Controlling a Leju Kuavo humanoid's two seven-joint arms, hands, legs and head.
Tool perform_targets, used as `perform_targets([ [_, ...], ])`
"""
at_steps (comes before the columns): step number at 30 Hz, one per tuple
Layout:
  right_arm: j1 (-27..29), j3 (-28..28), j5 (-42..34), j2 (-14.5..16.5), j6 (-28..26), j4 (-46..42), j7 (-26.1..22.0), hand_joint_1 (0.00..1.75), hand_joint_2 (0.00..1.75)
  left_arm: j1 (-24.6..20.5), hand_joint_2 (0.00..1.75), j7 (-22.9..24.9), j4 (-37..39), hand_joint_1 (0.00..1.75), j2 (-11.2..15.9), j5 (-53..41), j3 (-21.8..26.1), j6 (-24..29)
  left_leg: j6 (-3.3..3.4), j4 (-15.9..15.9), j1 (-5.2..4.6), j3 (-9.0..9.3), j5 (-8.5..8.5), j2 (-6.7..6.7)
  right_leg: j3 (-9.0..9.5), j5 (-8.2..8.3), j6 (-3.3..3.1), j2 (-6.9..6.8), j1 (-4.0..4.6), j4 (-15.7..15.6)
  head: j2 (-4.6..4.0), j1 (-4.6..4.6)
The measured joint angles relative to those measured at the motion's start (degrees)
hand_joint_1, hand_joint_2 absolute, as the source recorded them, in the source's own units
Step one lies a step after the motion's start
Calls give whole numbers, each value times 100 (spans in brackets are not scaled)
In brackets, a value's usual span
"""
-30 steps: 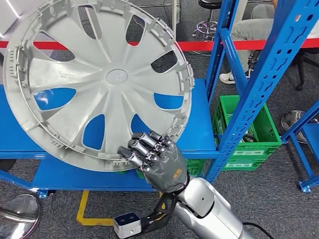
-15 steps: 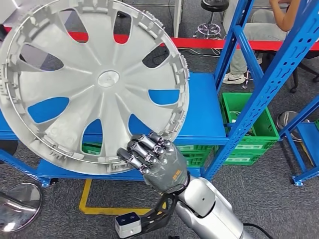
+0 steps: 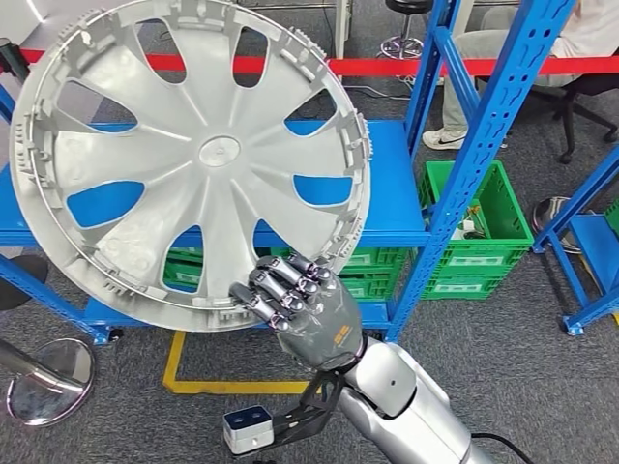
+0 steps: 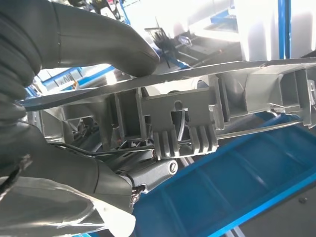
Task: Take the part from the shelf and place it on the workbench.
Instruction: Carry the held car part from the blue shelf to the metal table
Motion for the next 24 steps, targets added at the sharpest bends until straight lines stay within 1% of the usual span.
perform_targets([
  [1,1,2,-4,0,0,16,25,175,175,0,175,-1,-1,0,8,-1,0,-3,-37,54,31,83,83,0,-105,59,24,-4,-16,29,0,-1],
  [2,0,4,-9,0,0,31,56,175,175,-1,175,-1,-2,0,16,-3,0,-6,-76,-103,63,267,246,0,-215,114,56,-6,-40,67,0,-1],
  [3,-2,6,-15,0,0,42,92,175,175,-3,175,0,-5,0,24,-4,-1,-8,-122,-421,99,528,378,0,-315,165,93,-6,-62,116,1,-2],
  [4,-5,8,-22,1,0,48,131,175,175,-10,175,0,-9,0,25,-6,-4,-10,-164,-820,113,814,402,-6,-409,211,135,-3,-77,162,1,-13],
  [5,-11,10,-30,2,0,55,173,175,175,-19,175,0,-15,0,28,-7,-8,-10,-158,-1172,117,1040,368,-16,-479,260,180,-1,-83,197,2,-18],
  [6,-19,13,-38,3,0,62,217,175,175,-28,175,0,-21,0,27,-7,-15,-11,-126,-1410,108,1164,294,-24,-520,314,221,-1,-80,213,2,-21],
  [7,-26,18,-49,4,0,75,265,175,175,-35,175,-1,-24,0,27,-7,-25,-12,-63,-1520,82,1195,244,-32,-543,373,260,-3,-80,202,2,-21],
  [8,-32,23,-65,4,0,96,321,175,175,-30,175,0,-26,0,31,-7,-33,-14,25,-1537,70,1152,275,-32,-552,440,297,-6,-85,179,1,-12],
  [9,-38,28,-82,3,0,117,376,175,175,-23,175,0,-26,0,29,-7,-41,-18,94,-1540,62,1101,327,-19,-570,456,328,-5,-98,167,1,-7],
  [10,-43,34,-97,2,0,143,435,175,175,-17,175,4,-26,0,30,-7,-47,-22,161,-1540,55,1041,392,-7,-615,360,350,2,-108,214,1,3],
  [11,-52,40,-110,1,0,168,492,175,175,-11,175,9,-26,0,32,-7,-50,-25,221,-1544,50,968,465,4,-688,149,363,13,-112,365,0,15],
  [12,-68,49,-122,-1,0,195,541,175,175,-12,175,12,-26,0,35,-7,-52,-27,266,-1543,39,883,540,12,-783,-161,365,25,-109,647,1,32],
  [13,-83,60,-133,-2,0,223,582,175,175,-12,175,16,-26,0,39,-7,-52,-27,295,-1540,22,791,612,12,-881,-478,362,33,-98,1014,0,50],
  [14,-98,73,-145,-4,0,254,621,175,175,-12,175,17,-26,0,42,-7,-53,-27,316,-1536,-3,692,687,13,-953,-715,354,39,-84,1418,0,61],
  [15,-110,87,-156,-8,0,285,656,175,175,-11,175,18,-26,0,43,-7,-54,-28,331,-1531,-32,594,760,13,-970,-824,335,42,-66,1734,0,69],
  [16,-118,103,-169,-14,0,315,691,175,175,-9,175,20,-26,0,43,-7,-54,-31,342,-1529,-63,502,828,14,-900,-806,301,43,-43,1880,0,70],
  [17,-130,120,-189,-21,0,347,731,175,175,-8,175,23,-26,0,43,-7,-55,-34,352,-1528,-97,413,897,12,-722,-697,245,45,-13,1824,0,73],
  [18,-150,136,-210,-26,0,376,764,175,175,-8,175,27,-26,0,43,-7,-56,-38,359,-1527,-126,344,960,9,-444,-563,170,49,27,1548,0,77],
  [19,-175,151,-233,-28,1,401,793,175,175,-9,175,31,-26,0,38,-8,-59,-42,362,-1524,-149,286,1017,4,-101,-501,79,52,78,1136,1,77],
  [20,-206,164,-256,-28,1,423,819,175,175,-11,175,34,-26,0,35,-8,-63,-46,357,-1519,-169,238,1074,1,247,-510,3,47,120,673,1,81],
  [21,-237,173,-273,-28,2,443,838,175,175,-12,175,35,-26,0,33,-8,-70,-52,344,-1519,-175,203,1134,2,497,-566,-35,46,158,307,1,83],
  [22,-261,181,-286,-29,3,461,855,175,175,-13,175,36,-26,0,32,-9,-77,-60,323,-1527,-169,177,1194,7,636,-620,-51,45,184,70,1,89],
  [23,-277,186,-297,-30,4,481,872,175,175,-12,175,37,-26,0,36,-9,-82,-67,296,-1543,-163,161,1258,13,664,-616,-43,45,191,-42,1,105],
  [24,-289,189,-301,-31,5,503,885,175,175,-9,175,37,-26,0,48,-10,-86,-75,267,-1559,-153,147,1295,15,622,-557,-32,44,180,-76,1,120],
])
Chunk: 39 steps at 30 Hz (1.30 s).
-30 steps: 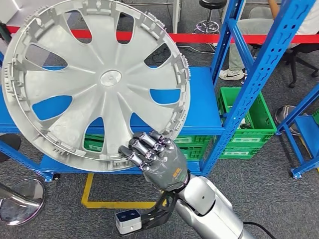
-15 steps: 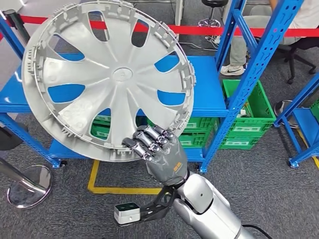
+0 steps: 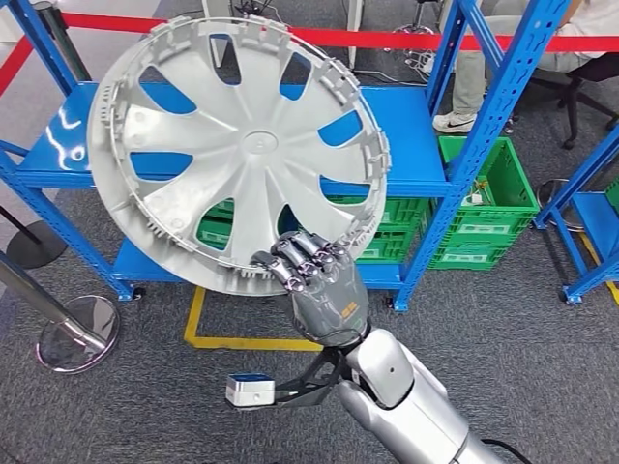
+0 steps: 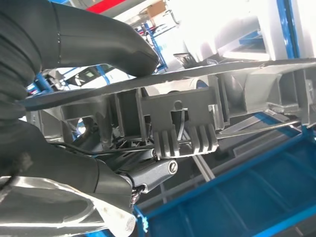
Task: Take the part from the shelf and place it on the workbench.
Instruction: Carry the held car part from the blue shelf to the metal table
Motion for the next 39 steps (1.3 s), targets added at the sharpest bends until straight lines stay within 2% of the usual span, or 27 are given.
perform_targets([
  [1,-9,4,-1,-1,1,22,9,175,175,3,175,1,0,0,8,-1,-2,-8,-34,19,3,-25,-52,-3,-41,72,-15,-6,-20,-26,0,8],
  [2,-18,9,-1,-2,3,41,16,175,175,7,175,3,0,0,14,-4,-4,-15,-71,120,9,-67,-209,-9,-85,150,-26,-14,-45,-50,0,1],
  [3,-26,15,2,-2,4,61,21,175,175,9,175,6,0,0,25,-6,-6,-21,-114,340,26,-132,-470,-14,-135,229,-36,-23,-68,-66,0,-11],
  [5,-29,27,4,-3,7,98,28,175,175,9,175,10,0,0,33,-14,-8,-31,-202,1051,88,-278,-1018,-16,-280,361,-41,-31,-73,-47,0,-33],
  [6,-27,31,4,-4,8,116,33,175,175,8,175,11,0,0,41,-17,-8,-34,-242,1384,121,-313,-1147,-15,-372,418,-28,-36,-79,-24,-1,-31],
  [7,-26,35,3,-4,9,133,38,175,175,7,175,11,0,0,46,-22,-9,-35,-278,1568,150,-283,-1134,-15,-472,468,-10,-41,-89,11,-1,-28],
  [8,-26,38,3,-5,10,148,46,175,175,7,175,12,0,0,53,-26,-10,-37,-311,1565,177,-171,-1020,-15,-578,511,17,-45,-107,58,-1,-29],
  [9,-26,40,3,-5,10,160,55,175,175,5,175,13,0,0,59,-31,-11,-37,-345,1371,203,27,-864,-14,-682,545,47,-46,-127,114,-1,-28],
  [10,-27,42,3,-6,10,168,65,175,175,-1,175,14,-1,0,63,-34,-15,-38,-386,1023,227,287,-796,-15,-784,575,82,-46,-144,179,-1,-32],
  [11,-29,42,2,-6,11,172,79,175,175,-10,175,15,-2,0,66,-37,-22,-39,-402,640,232,546,-804,-25,-874,599,119,-47,-152,242,0,-44],
  [13,-34,43,-1,-6,14,180,99,175,175,-26,175,25,-4,0,69,-40,-43,-42,-352,163,219,821,-921,-47,-984,674,193,-46,-149,317,0,-59],
  [16,-33,51,1,-11,20,205,108,175,175,-23,175,55,-4,0,68,-42,-62,-51,-176,107,193,764,-851,-45,-1048,761,295,-31,-161,322,0,-65],
  [17,-33,54,2,-15,21,215,110,175,175,-25,175,65,-3,0,65,-43,-68,-55,-113,103,195,719,-801,-34,-1100,669,325,-20,-166,387,0,-55],
  [18,-35,56,3,-21,23,226,112,175,175,-26,175,73,-3,0,64,-44,-75,-57,-54,94,200,661,-742,-23,-1176,479,351,-8,-170,560,-1,-44],
  [20,-39,60,5,-34,28,245,122,175,175,-35,175,81,-4,0,70,-46,-91,-56,10,96,191,511,-621,-15,-1384,-81,378,2,-170,1236,-1,-20],
  [21,-39,61,5,-42,31,257,127,175,175,-35,175,84,-4,0,76,-47,-98,-55,22,98,178,426,-556,-15,-1459,-294,379,3,-168,1612,-1,-16],
  [22,-39,62,5,-49,34,268,132,175,175,-35,175,85,-3,0,80,-48,-103,-55,29,100,166,355,-502,-14,-1503,-414,374,3,-165,1887,-1,-16],
  [23,-38,63,5,-54,37,277,133,175,175,-34,175,85,-3,0,82,-49,-105,-55,32,101,157,306,-466,-13,-1517,-459,368,3,-162,2042,-1,-17],
  [29,-38,63,5,-60,39,285,134,175,175,-34,175,85,-3,0,82,-49,-107,-55,34,102,148,260,-431,-13,-1485,-433,355,4,-156,2095,-1,-17],
  [31,-38,63,5,-64,40,290,136,175,175,-34,175,85,-3,0,81,-50,-108,-55,35,103,131,197,-381,-13,-1346,-295,323,6,-144,1983,-1,-15],
  [32,-41,64,6,-67,43,292,140,175,175,-34,175,85,-4,0,76,-53,-109,-55,30,105,107,123,-314,-17,-992,-201,236,7,-104,1538,-1,-19],
  [33,-48,64,10,-71,50,296,154,175,175,-32,175,86,-4,0,81,-57,-111,-58,-12,73,97,36,-198,-19,-632,-58,157,3,-79,999,-1,-19],
  [34,-56,64,13,-74,60,301,169,175,175,-30,175,86,-4,0,82,-61,-113,-64,-63,71,91,-45,-164,-22,-333,56,80,-3,-58,492,-1,-26],
  [35,-64,63,17,-76,69,305,184,175,175,-27,175,88,-4,0,82,-66,-115,-69,-124,156,94,-137,-233,-24,-87,160,0,-11,-40,26,-1,-37],
  [36,-68,63,22,-79,79,312,196,175,175,-24,175,92,-4,0,87,-67,-116,-75,-187,356,119,-214,-427,-23,-131,262,-12,-20,-56,-68,-1,-41],
  [38,-68,63,33,-80,93,327,199,175,175,-23,175,103,-4,0,88,-67,-118,-75,-255,1104,157,-365,-969,-23,-284,378,-33,-29,-59,-47,-1,-55],
  [39,-65,65,41,-81,101,338,199,175,175,-23,175,108,-4,0,92,-67,-120,-75,-286,1431,176,-398,-1089,-22,-365,427,-24,-34,-63,-26,-1,-54],
])
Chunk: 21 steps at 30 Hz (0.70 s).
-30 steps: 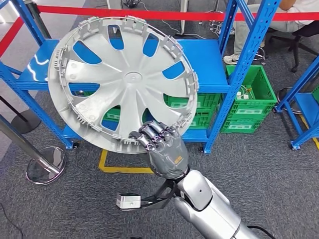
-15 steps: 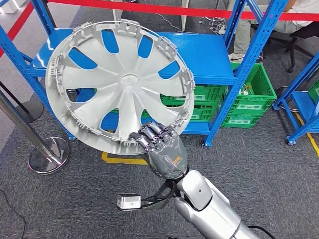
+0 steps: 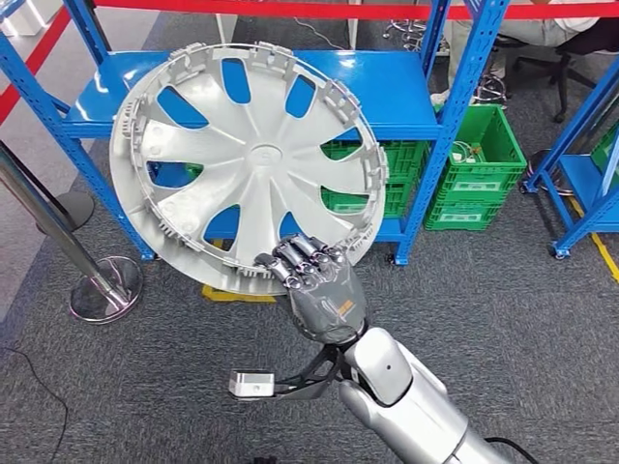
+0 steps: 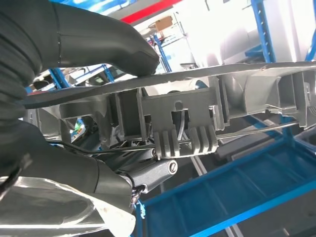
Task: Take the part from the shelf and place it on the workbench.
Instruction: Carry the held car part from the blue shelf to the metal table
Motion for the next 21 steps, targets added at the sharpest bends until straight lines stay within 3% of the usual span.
perform_targets([
  [1,2,2,8,-1,8,9,0,175,175,-2,175,3,0,0,3,0,-3,1,-27,175,17,36,13,0,-88,44,14,-3,-8,31,0,-1],
  [2,4,3,13,-1,14,16,0,175,175,-3,175,7,0,0,5,0,-8,1,-51,144,33,164,126,1,-182,80,35,-6,-22,75,1,0],
  [3,6,4,16,-2,18,20,0,175,175,-6,175,8,0,0,7,0,-14,1,-74,-75,49,378,269,2,-275,108,59,-7,-39,131,1,-1],
  [5,4,2,22,-2,24,20,4,175,175,-21,175,8,-1,0,9,0,-23,1,-92,-785,60,892,342,-7,-448,145,115,-9,-56,257,1,-4],
  [7,0,0,33,-2,31,19,13,175,175,-36,175,8,-2,0,12,0,-28,0,-30,-1227,38,1145,242,-21,-551,203,185,-12,-49,336,1,-6],
  [9,0,1,47,-3,39,20,17,175,175,-37,175,16,-2,0,12,0,-31,-8,82,-1292,26,1127,269,-17,-595,270,259,-5,-50,347,1,-7],
  [10,1,2,52,-5,44,21,19,175,175,-39,175,22,-2,0,7,0,-32,-14,136,-1300,31,1094,312,-6,-632,227,293,6,-56,375,1,-7],
  [12,-5,2,67,-13,54,23,26,175,175,-46,175,40,-2,0,0,0,-33,-24,239,-1321,46,984,422,17,-787,-148,357,32,-71,720,1,26],
  [14,-11,1,80,-20,64,26,34,175,175,-54,175,56,-2,0,5,0,-33,-24,282,-1317,35,841,538,24,-984,-692,403,39,-87,1440,1,61],
  [15,-12,1,84,-23,69,31,38,175,175,-56,175,60,-2,0,8,0,-33,-24,286,-1315,28,768,596,26,-1035,-836,410,39,-91,1769,1,64],
  [16,-10,1,87,-28,72,37,40,175,175,-57,175,61,-2,0,8,0,-33,-24,285,-1312,22,695,656,28,-1021,-854,409,39,-91,1960,1,64],
  [17,-9,2,90,-33,75,43,41,175,175,-57,175,62,-2,0,8,0,-33,-24,282,-1311,16,624,712,30,-919,-754,398,39,-90,1965,1,64],
  [18,-10,2,92,-36,79,46,42,175,175,-57,175,63,-2,0,7,0,-33,-24,277,-1311,10,555,770,28,-719,-589,374,41,-86,1773,1,65],
  [19,-14,3,95,-38,80,48,44,175,175,-58,175,66,-2,0,5,0,-33,-23,269,-1311,6,495,828,24,-429,-450,336,45,-78,1411,1,64],
  [21,-40,2,98,-38,86,47,50,175,175,-59,175,71,-2,0,1,1,-34,-23,229,-1311,-9,403,947,15,182,-418,270,50,-52,551,1,59],
])
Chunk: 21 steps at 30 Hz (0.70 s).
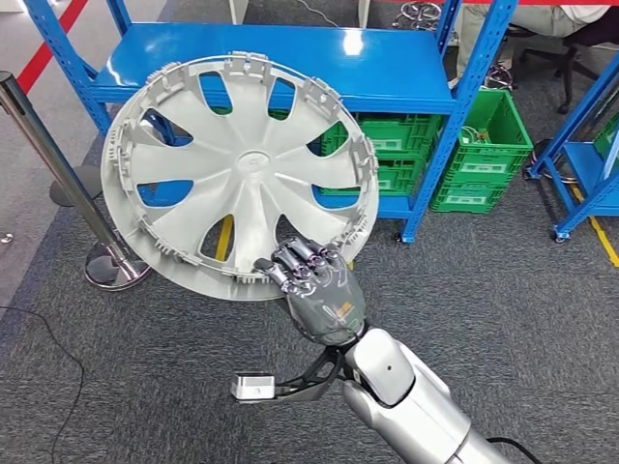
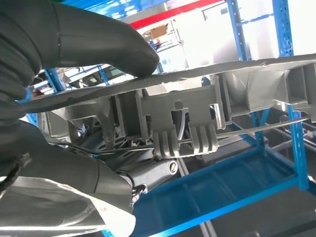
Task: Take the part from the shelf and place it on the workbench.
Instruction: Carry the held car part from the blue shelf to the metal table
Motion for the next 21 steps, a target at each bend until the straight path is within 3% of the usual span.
perform_targets([
  [1,-13,-1,2,1,5,0,4,175,175,-1,175,1,0,0,-2,0,-1,0,-29,-14,2,-24,67,-2,173,-40,-17,4,17,-280,0,1],
  [2,-23,-1,3,1,14,0,9,175,175,-1,175,3,0,0,-2,0,-1,0,-65,-40,5,-39,138,-2,235,-64,-23,5,32,-420,0,2],
  [4,-29,-2,5,-1,34,1,26,175,175,8,175,6,0,0,3,-1,-1,0,-137,-93,15,-63,207,-5,152,56,-70,-2,23,-465,-1,4],
  [5,-32,-1,7,-1,46,1,34,175,175,13,175,8,0,0,3,-1,-1,-1,-169,-43,17,-89,93,-8,104,129,-116,-13,10,-484,-1,-4],
  [6,-36,-1,9,0,57,1,43,175,175,19,175,10,0,0,3,-1,-1,-2,-197,118,20,-134,-139,-10,40,212,-163,-24,-5,-498,-1,-14],
  [8,-38,-2,16,0,78,1,51,175,175,20,175,14,0,0,1,1,-1,-1,-244,779,36,-258,-763,-9,-130,356,-220,-33,-5,-477,-1,-29],
  [9,-38,-1,20,-1,89,2,52,175,175,21,175,15,0,0,2,1,-1,3,-263,1161,40,-306,-961,-9,-234,424,-223,-34,-1,-455,-1,-30],
  [10,-37,1,26,-1,102,2,52,175,175,19,175,16,0,0,4,2,-1,8,-279,1449,41,-309,-1012,-9,-344,489,-220,-34,1,-427,0,-30],
  [11,-36,4,30,-1,117,2,54,175,175,17,175,19,0,0,6,3,-1,13,-288,1577,41,-242,-920,-9,-460,550,-213,-35,1,-391,0,-31],
  [13,-34,7,36,-1,151,1,62,175,175,9,175,24,-1,0,7,10,-1,23,-283,1281,42,146,-620,-9,-689,663,-195,-35,-2,-302,-1,-32],
  [14,-34,7,37,-1,165,0,67,175,175,-2,175,27,-2,0,7,13,-1,28,-270,901,36,444,-608,-9,-786,711,-178,-34,6,-258,-1,-34],
  [16,-38,5,39,-1,190,-2,83,175,175,-26,175,31,-6,0,6,20,-1,45,-206,197,16,891,-785,-11,-902,811,-128,-40,18,-208,-1,-24],
  [17,-41,5,40,-1,202,-3,92,175,175,-35,175,33,-8,0,6,24,-1,58,-167,4,-1,976,-868,-12,-932,862,-96,-45,21,-209,-1,-24],
  [19,-44,6,46,-4,231,-3,105,175,175,-28,175,35,-9,0,-4,34,-1,82,-77,-56,-2,917,-809,-4,-981,942,-31,-46,11,-224,-1,-23],
  [20,-44,5,49,-9,244,-4,108,175,175,-21,175,39,-9,0,-9,38,-1,91,-35,-62,6,870,-756,6,-1033,887,4,-36,7,-193,-1,-20],
  [21,-44,3,53,-16,257,-5,110,175,175,-14,175,44,-9,0,-14,42,-1,98,8,-72,19,815,-693,15,-1098,722,40,-24,0,-72,-1,-3],
])
